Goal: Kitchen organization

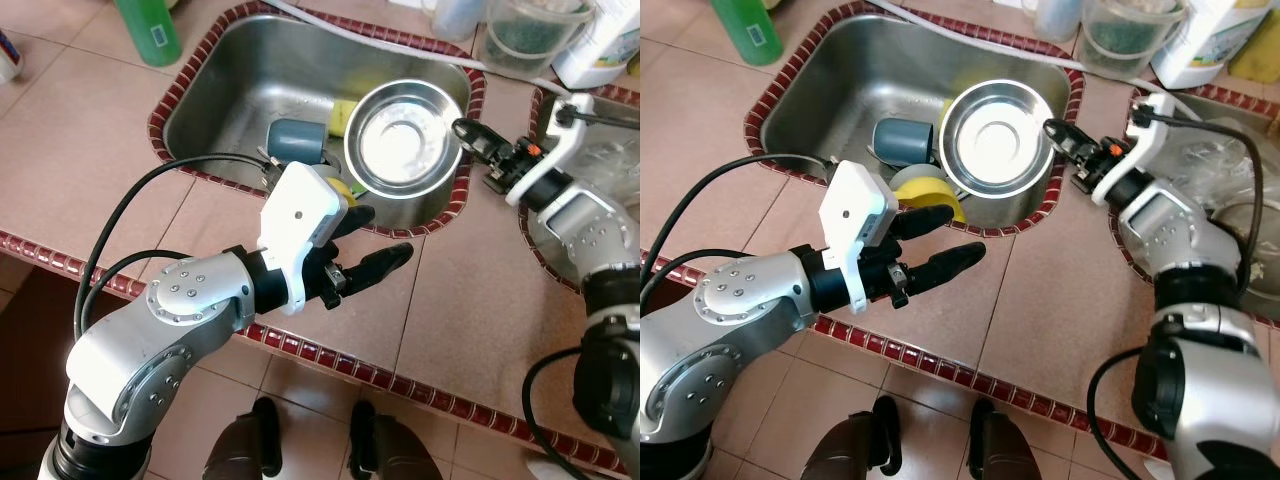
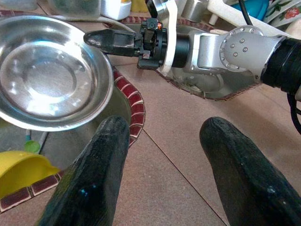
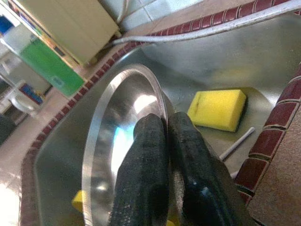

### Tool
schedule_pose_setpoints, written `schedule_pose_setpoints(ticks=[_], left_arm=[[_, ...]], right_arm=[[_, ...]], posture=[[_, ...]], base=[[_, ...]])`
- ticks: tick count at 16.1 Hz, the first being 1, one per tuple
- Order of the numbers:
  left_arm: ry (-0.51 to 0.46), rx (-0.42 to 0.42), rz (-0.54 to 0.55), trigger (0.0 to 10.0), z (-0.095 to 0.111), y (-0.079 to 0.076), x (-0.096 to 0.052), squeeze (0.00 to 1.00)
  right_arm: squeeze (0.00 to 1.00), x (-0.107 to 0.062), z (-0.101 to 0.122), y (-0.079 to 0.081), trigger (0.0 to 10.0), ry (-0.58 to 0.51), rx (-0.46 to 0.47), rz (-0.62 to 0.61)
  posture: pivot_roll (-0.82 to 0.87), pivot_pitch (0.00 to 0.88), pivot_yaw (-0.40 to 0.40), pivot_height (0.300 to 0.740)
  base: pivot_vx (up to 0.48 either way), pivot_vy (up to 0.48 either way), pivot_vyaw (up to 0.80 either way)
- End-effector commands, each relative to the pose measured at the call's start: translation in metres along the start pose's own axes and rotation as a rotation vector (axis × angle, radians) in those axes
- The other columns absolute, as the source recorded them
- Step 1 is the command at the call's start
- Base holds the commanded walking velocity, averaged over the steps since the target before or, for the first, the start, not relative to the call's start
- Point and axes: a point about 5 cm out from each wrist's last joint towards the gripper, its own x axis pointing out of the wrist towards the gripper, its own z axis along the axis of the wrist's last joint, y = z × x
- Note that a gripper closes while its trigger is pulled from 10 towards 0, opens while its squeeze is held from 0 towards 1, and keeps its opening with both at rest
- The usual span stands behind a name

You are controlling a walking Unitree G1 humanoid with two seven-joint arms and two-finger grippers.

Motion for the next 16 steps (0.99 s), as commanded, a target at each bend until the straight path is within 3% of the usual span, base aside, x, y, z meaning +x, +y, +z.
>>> schedule_pose_setpoints(ticks=[1,5,10,13,16], left_arm=[[-0.017,0.023,-0.022,10.0,0.005,-0.007,0.000,0.00],[-0.021,0.030,-0.010,10.0,0.007,-0.005,0.001,0.00],[-0.023,0.055,0.044,10.0,0.003,0.004,0.002,0.00],[-0.031,0.069,0.157,10.0,-0.003,0.023,0.007,0.00],[-0.022,0.062,0.309,10.0,-0.015,0.046,0.010,0.00]], right_arm=[[1.00,-0.008,-0.019,-0.010,10.0,0.071,0.036,-0.054],[1.00,-0.005,-0.016,-0.008,10.0,0.068,0.042,-0.027],[1.00,-0.002,-0.007,-0.001,10.0,-0.066,0.016,0.020],[1.00,-0.002,-0.007,0.007,10.0,-0.182,-0.060,0.001],[1.00,-0.005,-0.007,0.019,10.0,-0.259,-0.192,-0.053]], posture=[[-0.02,0.435,-0.021,0.740],[-0.02,0.430,-0.026,0.740],[-0.02,0.387,-0.026,0.740],[-0.02,0.323,-0.017,0.740],[-0.03,0.265,-0.009,0.740]], base=[[0.000,0.000,0.00],[0.000,0.000,0.00],[0.000,0.000,0.00],[0.000,0.000,0.00],[0.000,0.000,0.00]])
